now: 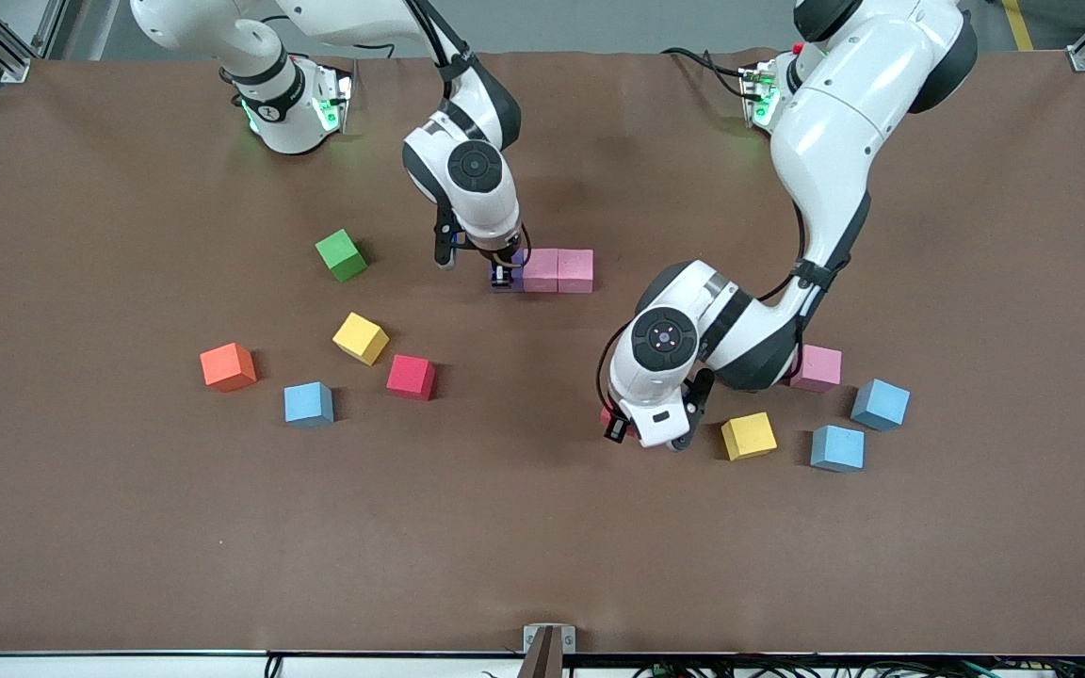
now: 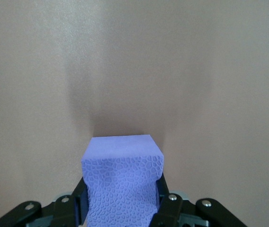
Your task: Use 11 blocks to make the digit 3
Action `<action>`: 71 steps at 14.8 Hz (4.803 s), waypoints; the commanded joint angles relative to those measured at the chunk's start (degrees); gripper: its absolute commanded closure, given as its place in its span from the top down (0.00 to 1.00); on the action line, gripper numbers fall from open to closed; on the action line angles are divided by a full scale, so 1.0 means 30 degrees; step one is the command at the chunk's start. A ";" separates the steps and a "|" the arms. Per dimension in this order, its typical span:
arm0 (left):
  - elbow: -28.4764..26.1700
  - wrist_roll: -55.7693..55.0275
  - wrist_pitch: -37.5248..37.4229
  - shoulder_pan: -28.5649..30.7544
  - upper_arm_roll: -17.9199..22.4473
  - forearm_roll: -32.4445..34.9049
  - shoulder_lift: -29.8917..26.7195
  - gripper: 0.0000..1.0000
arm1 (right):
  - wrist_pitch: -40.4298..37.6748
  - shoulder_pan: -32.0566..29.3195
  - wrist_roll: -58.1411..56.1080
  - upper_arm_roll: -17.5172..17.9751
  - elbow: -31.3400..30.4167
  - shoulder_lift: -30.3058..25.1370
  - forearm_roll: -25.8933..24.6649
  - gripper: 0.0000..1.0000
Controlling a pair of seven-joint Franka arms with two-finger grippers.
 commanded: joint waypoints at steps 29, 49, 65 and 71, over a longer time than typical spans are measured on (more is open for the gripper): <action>-0.0199 0.0171 -0.0159 0.0017 0.0040 0.0517 -0.0297 0.41 | -0.0127 0.0262 0.0288 -0.0097 0.0239 0.0414 0.0330 0.14; -0.0170 0.0229 0.0046 0.0017 0.0040 0.0517 -0.0267 0.41 | -0.0507 0.0262 0.0405 -0.0097 0.0297 0.0385 0.0330 0.98; -0.0170 0.0229 0.0222 0.0017 0.0040 0.0546 -0.0238 0.41 | -0.2062 0.0203 0.0288 -0.0126 0.0971 0.0356 0.0272 0.99; -0.0170 0.0229 0.0223 -0.0012 0.0069 0.0547 -0.0238 0.41 | -0.2295 -0.0031 0.0170 -0.0272 0.0971 0.0152 0.0126 0.99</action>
